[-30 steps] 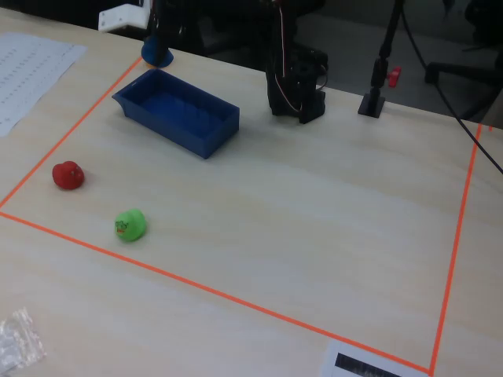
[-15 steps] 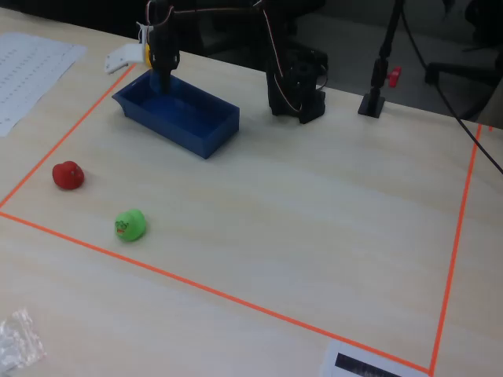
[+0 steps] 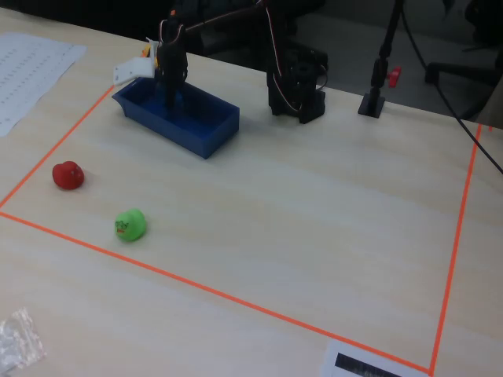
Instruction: Grasp blue duck and put it into box.
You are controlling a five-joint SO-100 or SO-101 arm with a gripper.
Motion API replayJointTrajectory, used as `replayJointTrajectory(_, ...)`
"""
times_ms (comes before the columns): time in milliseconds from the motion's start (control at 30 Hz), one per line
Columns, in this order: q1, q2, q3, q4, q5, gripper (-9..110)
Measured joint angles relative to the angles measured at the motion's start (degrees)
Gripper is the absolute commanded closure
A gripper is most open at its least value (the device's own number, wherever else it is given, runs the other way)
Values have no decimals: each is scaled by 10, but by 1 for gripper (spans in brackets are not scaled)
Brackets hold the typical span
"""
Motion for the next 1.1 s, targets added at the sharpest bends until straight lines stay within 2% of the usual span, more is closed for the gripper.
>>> replayJointTrajectory(233,4,34,20,-24,-7,72)
replayJointTrajectory(367,2,78,26,-24,0,83)
replayJointTrajectory(467,-42,144,25,-38,70,96)
replayJointTrajectory(500,-68,171,24,-51,109,101)
replayJointTrajectory(633,-215,290,4,-64,268,101)
replayJointTrajectory(733,-366,398,41,2,313,101)
replayJointTrajectory(800,-463,483,119,44,294,101)
replayJointTrajectory(933,-623,680,311,116,178,101)
replayJointTrajectory(1100,-687,882,494,230,127,101)
